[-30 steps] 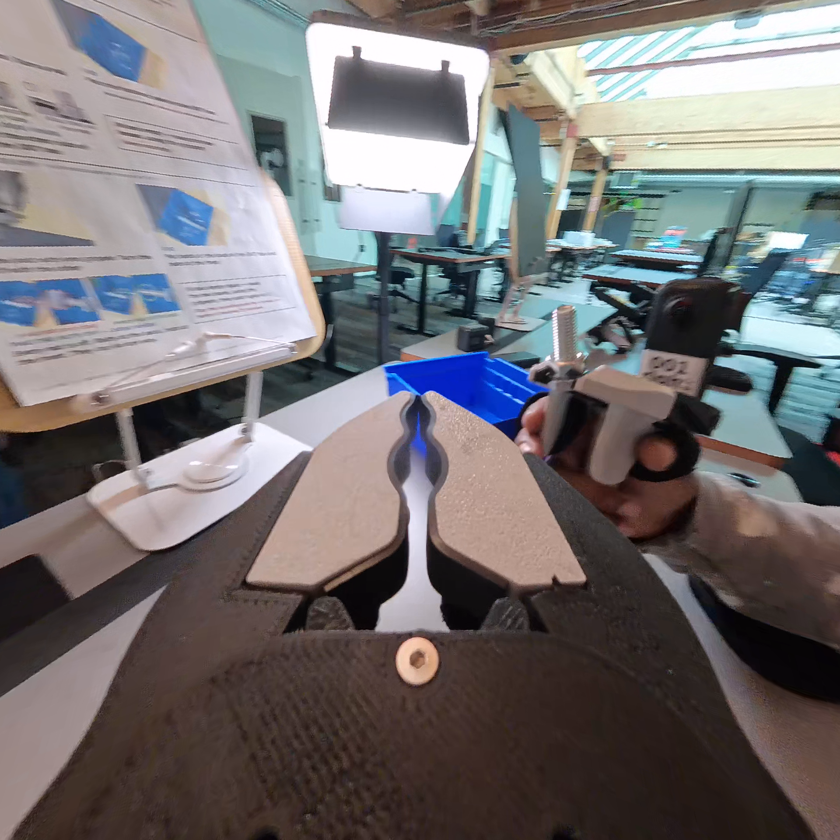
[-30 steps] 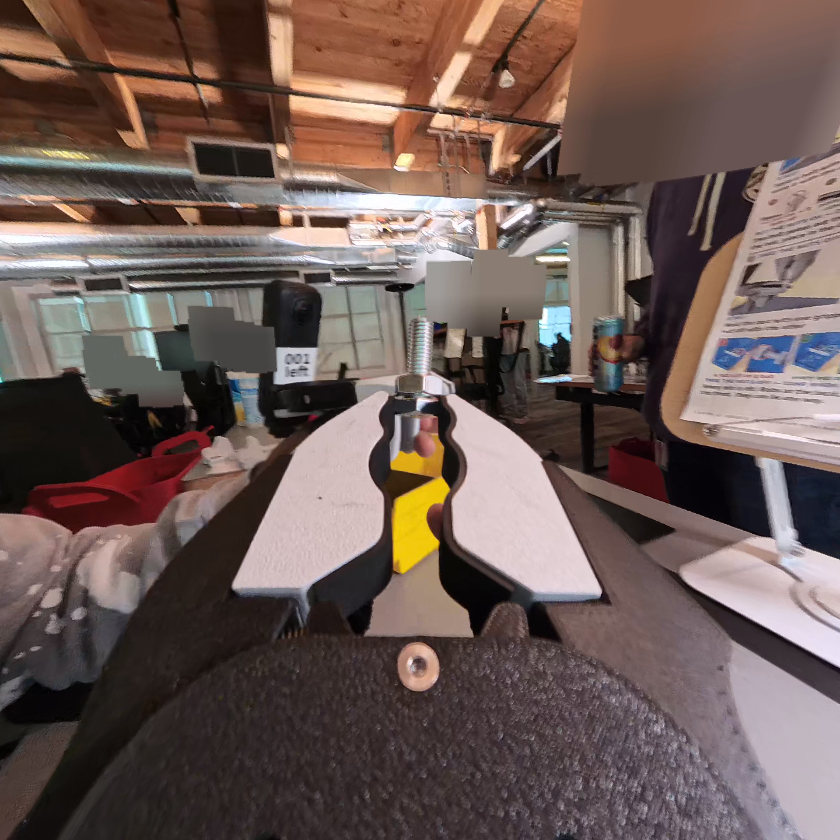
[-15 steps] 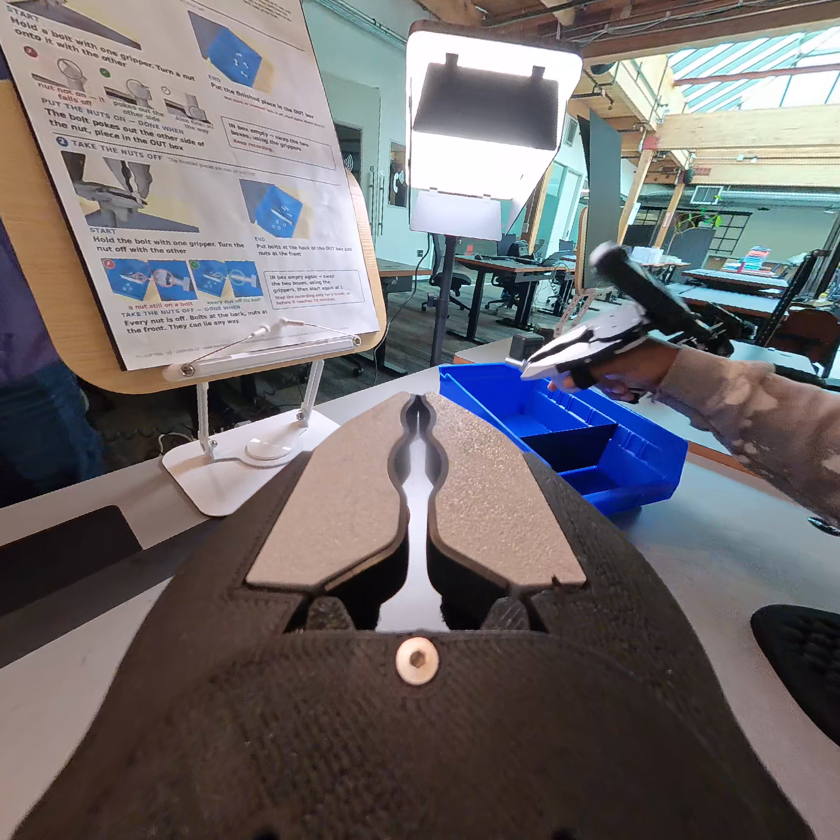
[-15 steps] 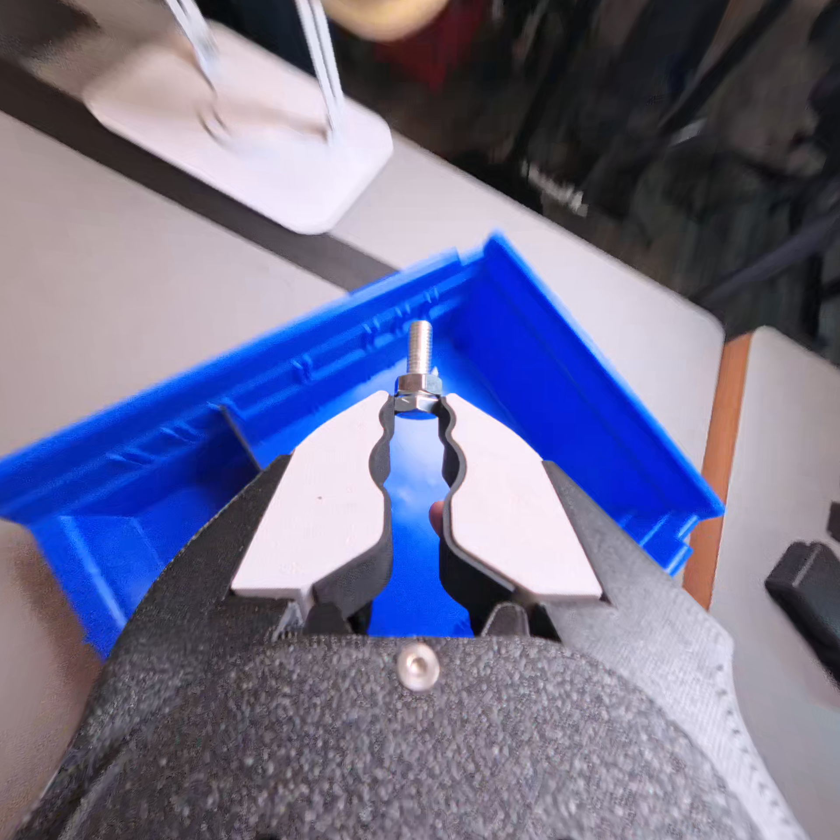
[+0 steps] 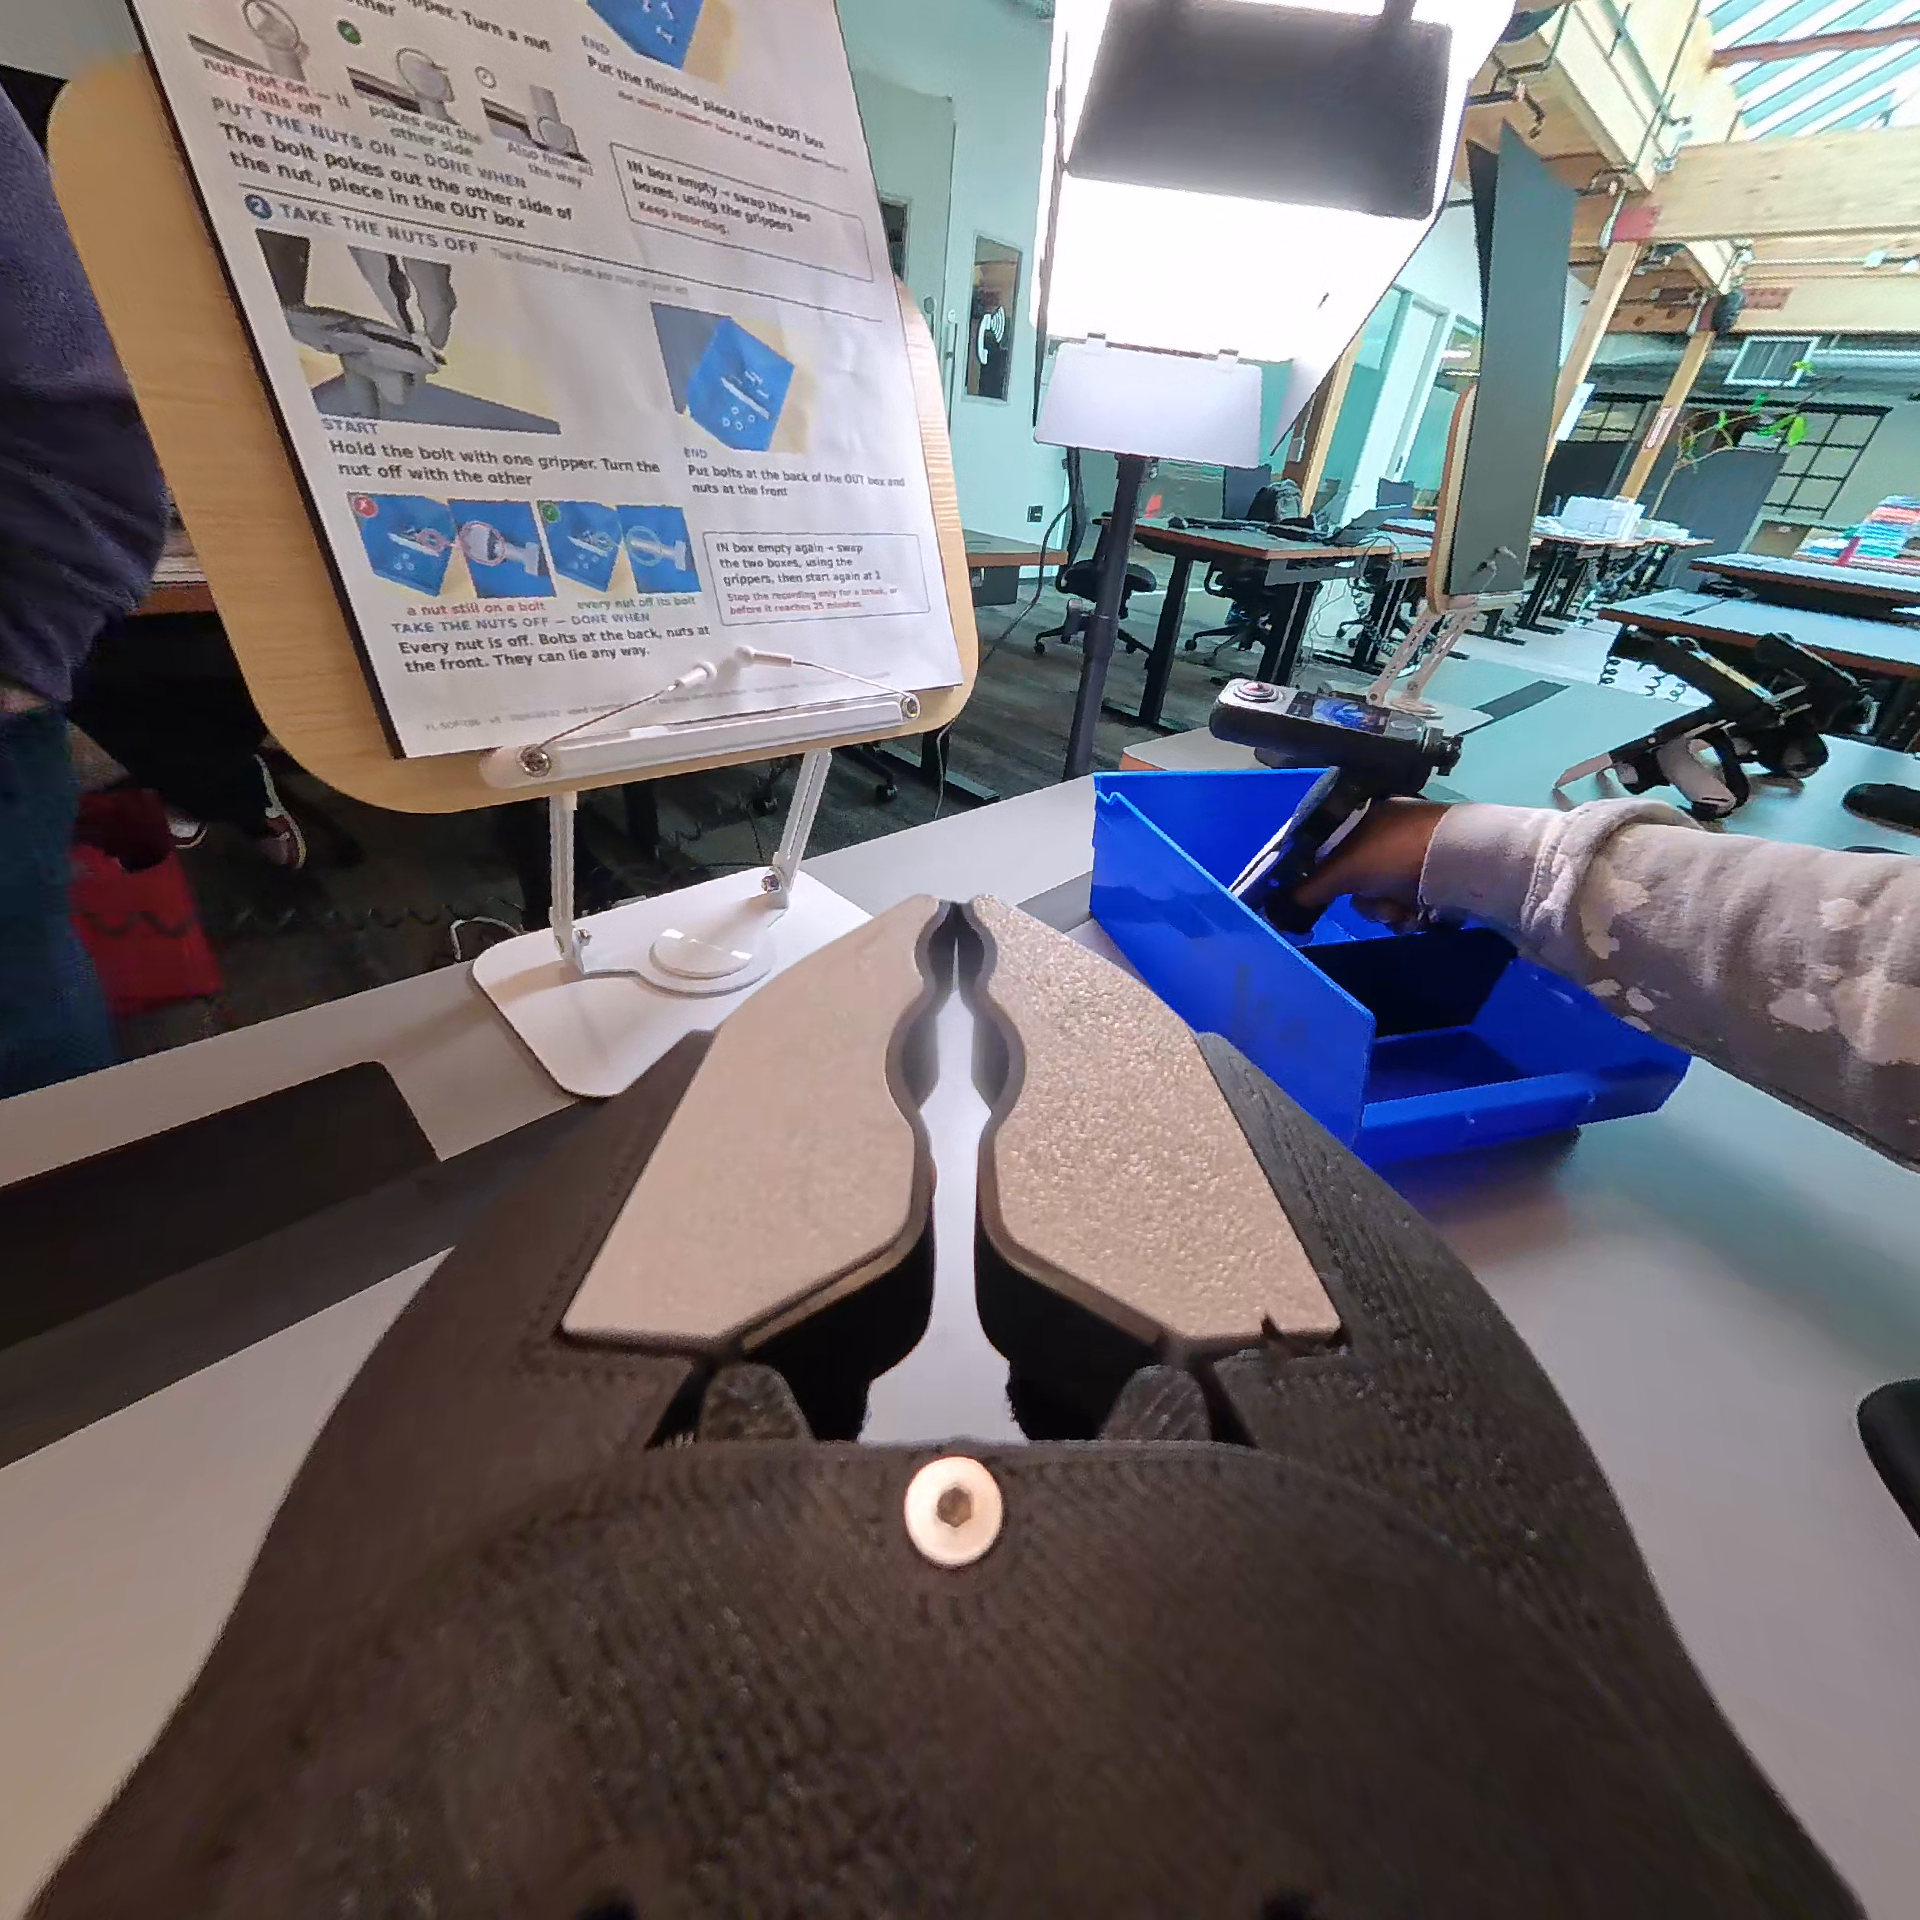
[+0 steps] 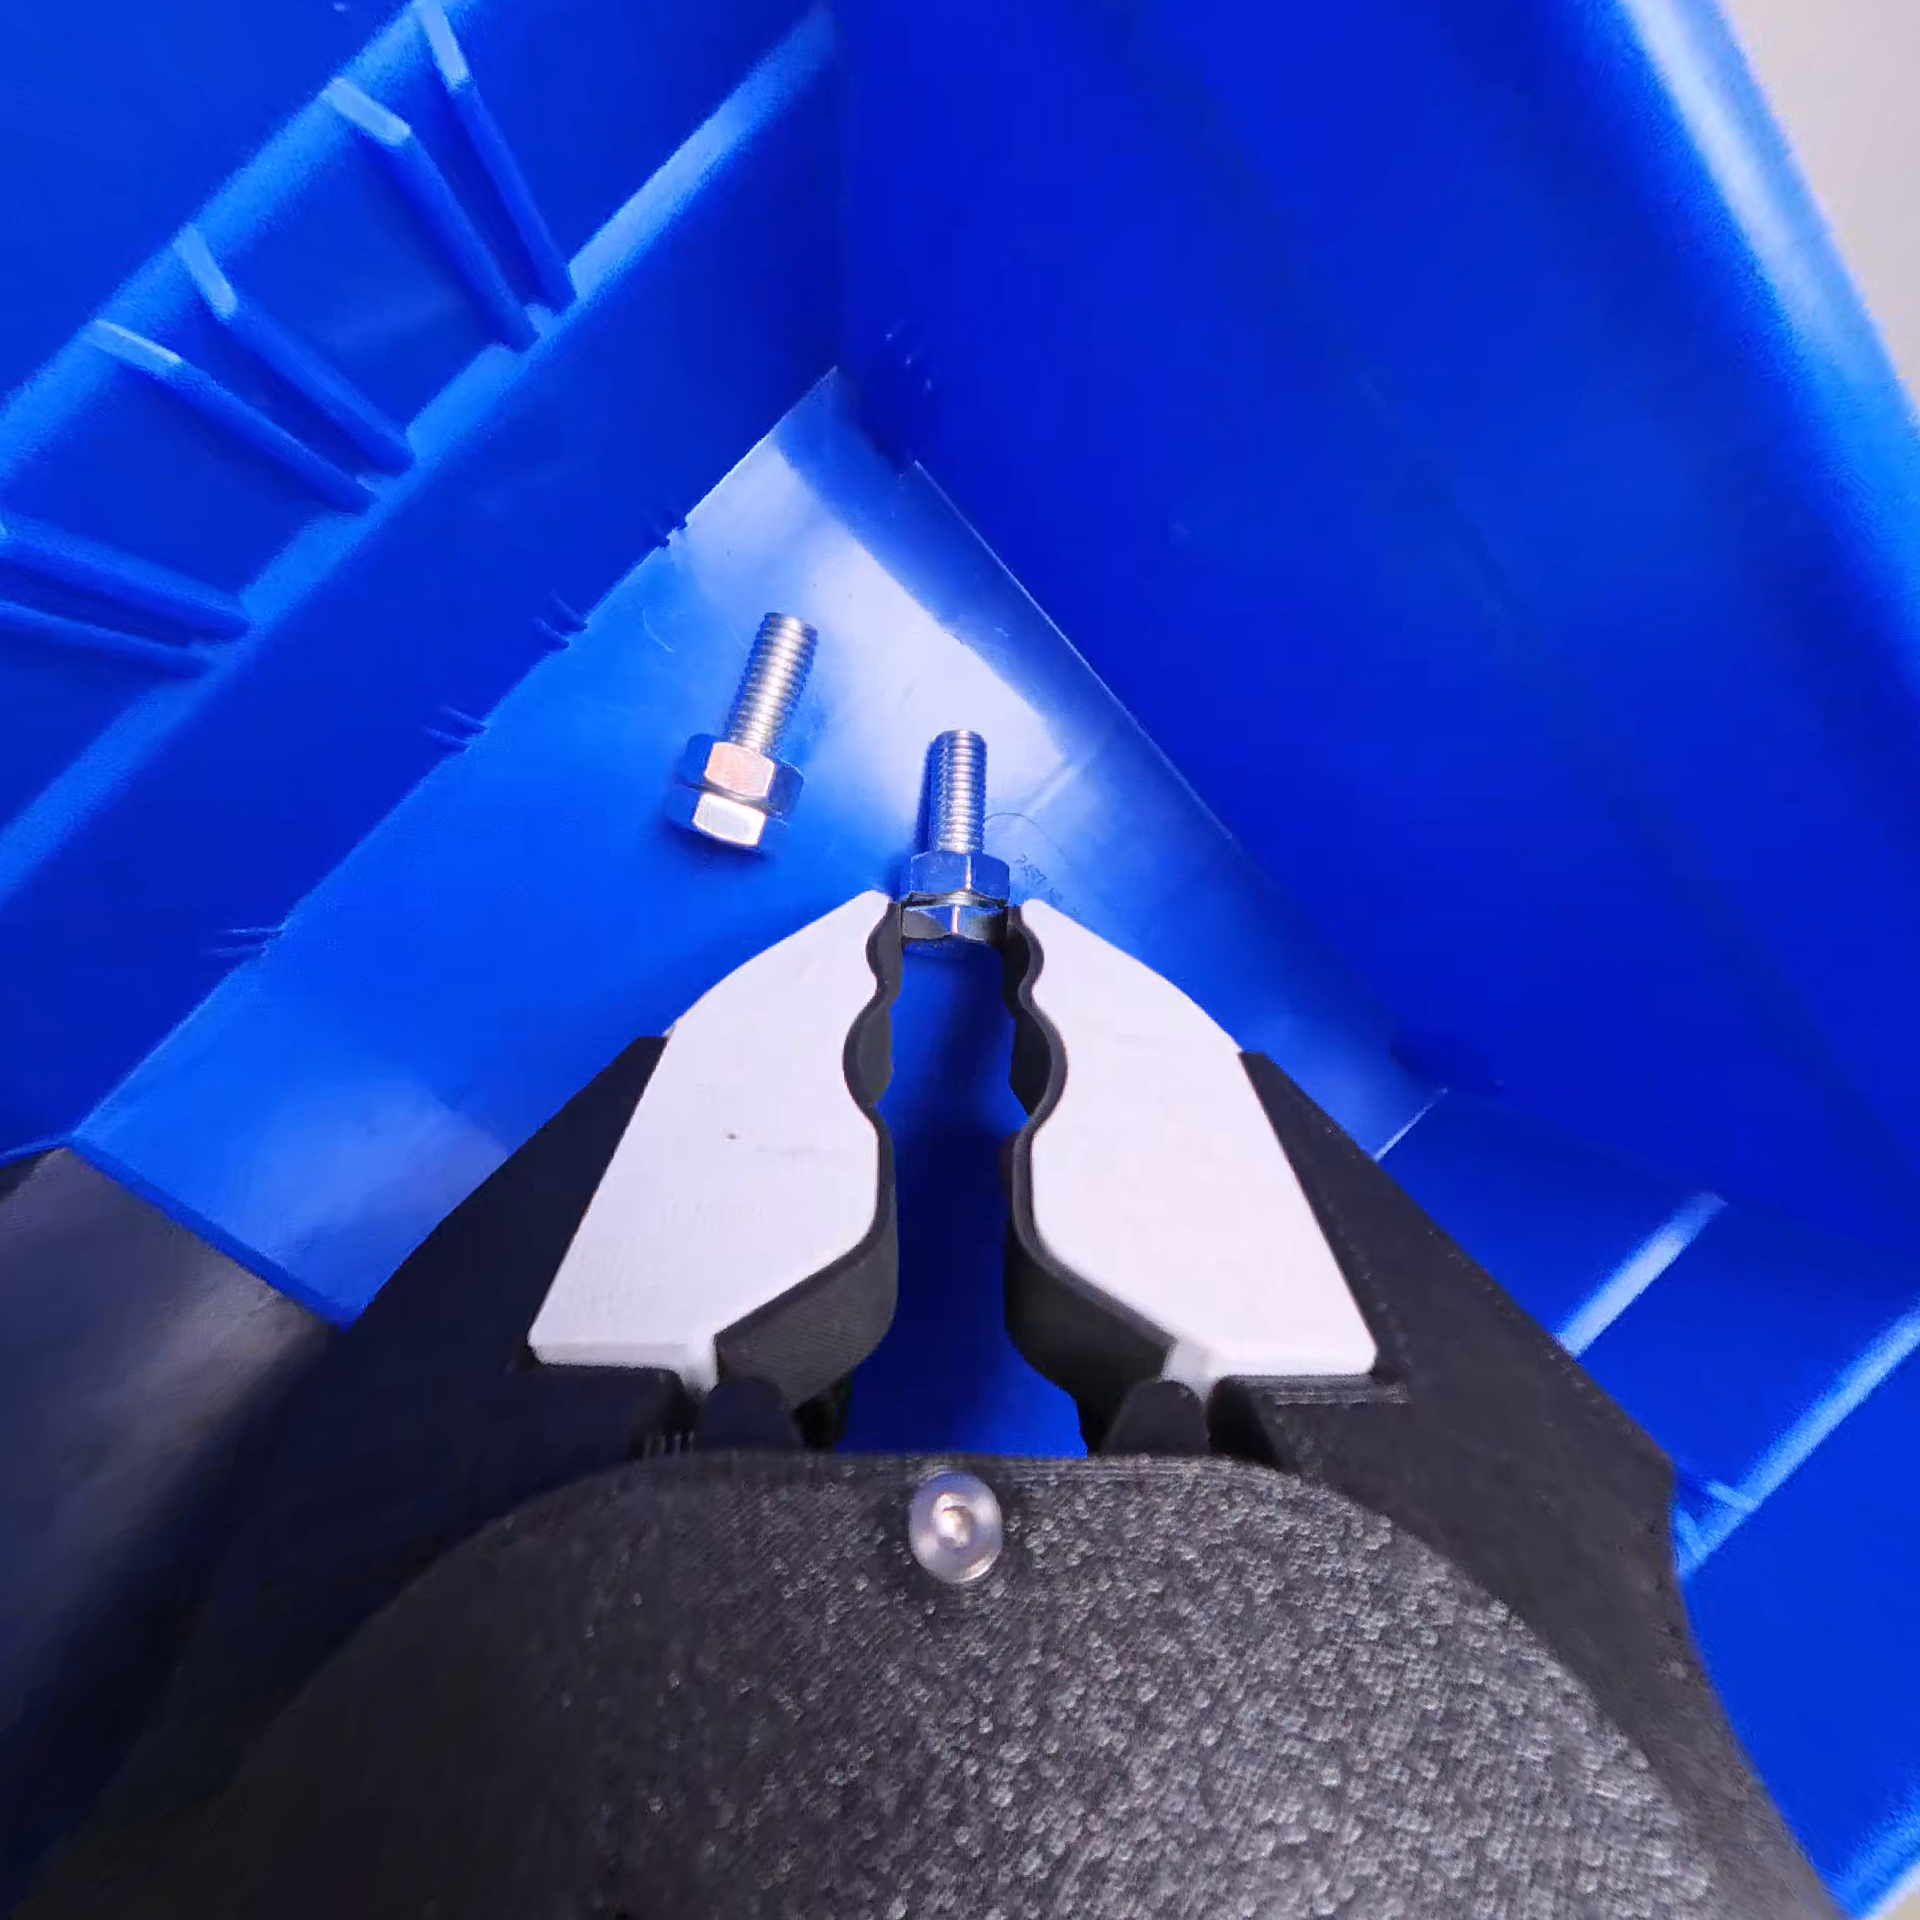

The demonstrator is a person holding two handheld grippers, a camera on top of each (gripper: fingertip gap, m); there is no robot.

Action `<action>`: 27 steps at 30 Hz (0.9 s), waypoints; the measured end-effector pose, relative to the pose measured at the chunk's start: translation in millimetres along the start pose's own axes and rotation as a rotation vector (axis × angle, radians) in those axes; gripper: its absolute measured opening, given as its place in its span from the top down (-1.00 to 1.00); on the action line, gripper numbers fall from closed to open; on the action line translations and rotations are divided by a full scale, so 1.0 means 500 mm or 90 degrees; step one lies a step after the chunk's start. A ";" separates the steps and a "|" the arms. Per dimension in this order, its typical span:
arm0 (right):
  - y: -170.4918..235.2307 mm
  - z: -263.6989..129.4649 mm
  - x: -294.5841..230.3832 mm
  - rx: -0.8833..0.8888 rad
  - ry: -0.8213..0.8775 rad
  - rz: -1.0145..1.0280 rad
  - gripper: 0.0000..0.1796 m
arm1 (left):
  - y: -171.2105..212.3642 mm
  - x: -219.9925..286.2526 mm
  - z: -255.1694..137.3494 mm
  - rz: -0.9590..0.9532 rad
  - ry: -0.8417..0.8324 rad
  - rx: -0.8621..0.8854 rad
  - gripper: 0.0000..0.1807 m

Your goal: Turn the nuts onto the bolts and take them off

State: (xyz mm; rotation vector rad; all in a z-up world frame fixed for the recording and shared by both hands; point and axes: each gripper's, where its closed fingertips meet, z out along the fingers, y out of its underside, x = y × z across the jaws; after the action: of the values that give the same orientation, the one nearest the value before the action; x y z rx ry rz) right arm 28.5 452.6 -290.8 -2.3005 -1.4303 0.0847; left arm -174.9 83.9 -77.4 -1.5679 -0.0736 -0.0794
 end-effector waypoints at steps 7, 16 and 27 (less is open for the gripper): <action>-0.083 -0.143 -0.019 0.196 0.024 -0.027 0.67 | -0.005 -0.011 -0.003 0.004 -0.010 0.002 0.99; -0.087 -0.509 -0.331 0.659 -0.143 -0.085 0.58 | -0.017 -0.026 -0.012 0.008 -0.021 0.011 0.94; 0.077 -0.389 -0.609 0.655 -0.309 -0.153 0.74 | -0.076 -0.167 -0.136 0.031 -0.151 -0.023 0.78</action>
State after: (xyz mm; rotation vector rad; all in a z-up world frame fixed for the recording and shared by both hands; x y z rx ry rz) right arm -28.2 111.1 -181.3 -1.2845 -1.3719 1.0846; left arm -262.0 16.4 -47.5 -1.6090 -0.2206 0.1447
